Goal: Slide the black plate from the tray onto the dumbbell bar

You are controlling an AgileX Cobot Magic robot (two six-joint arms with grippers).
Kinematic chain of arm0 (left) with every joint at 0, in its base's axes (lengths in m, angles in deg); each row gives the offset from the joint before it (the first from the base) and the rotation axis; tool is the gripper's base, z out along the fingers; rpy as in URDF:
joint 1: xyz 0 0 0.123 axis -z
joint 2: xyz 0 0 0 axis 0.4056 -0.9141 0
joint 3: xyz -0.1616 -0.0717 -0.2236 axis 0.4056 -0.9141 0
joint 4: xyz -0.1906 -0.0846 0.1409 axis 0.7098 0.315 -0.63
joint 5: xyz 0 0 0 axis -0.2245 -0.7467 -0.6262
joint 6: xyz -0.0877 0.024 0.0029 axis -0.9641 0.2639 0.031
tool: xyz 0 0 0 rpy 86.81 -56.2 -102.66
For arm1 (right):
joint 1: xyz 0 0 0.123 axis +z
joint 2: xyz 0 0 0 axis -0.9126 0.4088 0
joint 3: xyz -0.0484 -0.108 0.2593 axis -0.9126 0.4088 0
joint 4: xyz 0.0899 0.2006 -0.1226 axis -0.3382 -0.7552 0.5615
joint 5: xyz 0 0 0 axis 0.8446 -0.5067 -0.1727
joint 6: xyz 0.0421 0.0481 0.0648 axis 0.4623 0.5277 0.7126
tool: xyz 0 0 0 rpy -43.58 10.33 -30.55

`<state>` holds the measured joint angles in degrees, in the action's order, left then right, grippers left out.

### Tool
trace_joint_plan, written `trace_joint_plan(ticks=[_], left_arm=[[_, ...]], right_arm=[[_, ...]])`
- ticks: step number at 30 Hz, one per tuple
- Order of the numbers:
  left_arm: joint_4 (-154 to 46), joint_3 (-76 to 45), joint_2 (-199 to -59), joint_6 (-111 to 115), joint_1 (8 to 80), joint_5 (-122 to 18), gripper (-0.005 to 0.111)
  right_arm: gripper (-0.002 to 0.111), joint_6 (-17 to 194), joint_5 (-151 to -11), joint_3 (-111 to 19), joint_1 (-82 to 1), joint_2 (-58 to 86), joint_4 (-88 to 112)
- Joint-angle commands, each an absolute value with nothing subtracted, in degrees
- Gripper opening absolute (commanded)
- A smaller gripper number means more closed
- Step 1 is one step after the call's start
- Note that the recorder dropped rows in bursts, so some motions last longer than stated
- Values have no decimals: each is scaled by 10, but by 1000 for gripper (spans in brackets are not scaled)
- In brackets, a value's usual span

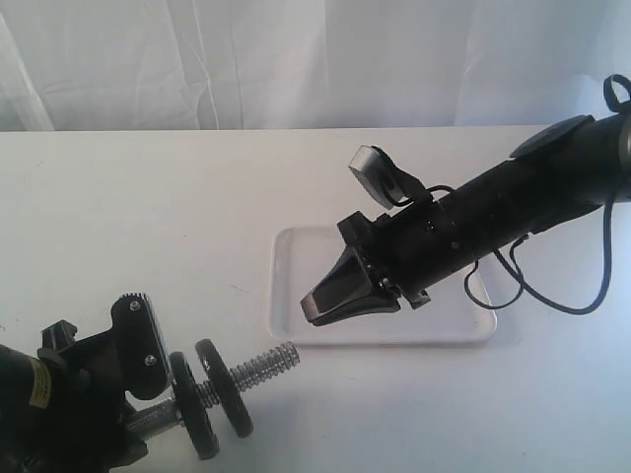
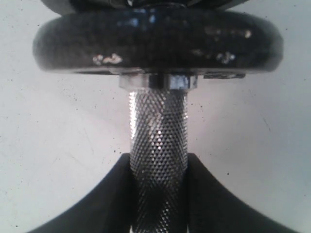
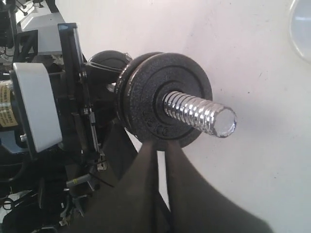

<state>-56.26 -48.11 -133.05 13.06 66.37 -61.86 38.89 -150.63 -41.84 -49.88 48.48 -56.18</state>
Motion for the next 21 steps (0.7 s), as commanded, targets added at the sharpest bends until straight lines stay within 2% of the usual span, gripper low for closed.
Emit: trace_joint_plan(ticks=[1,21], left_arm=[[-555,-460,-1309,123,664,-315,0],[-555,-460,-1309,123,664,-307,0]], right_arm=[[1,386,-1511,-421,-503,479,-560],[0,369,-1506,-420,-424,479,-536]])
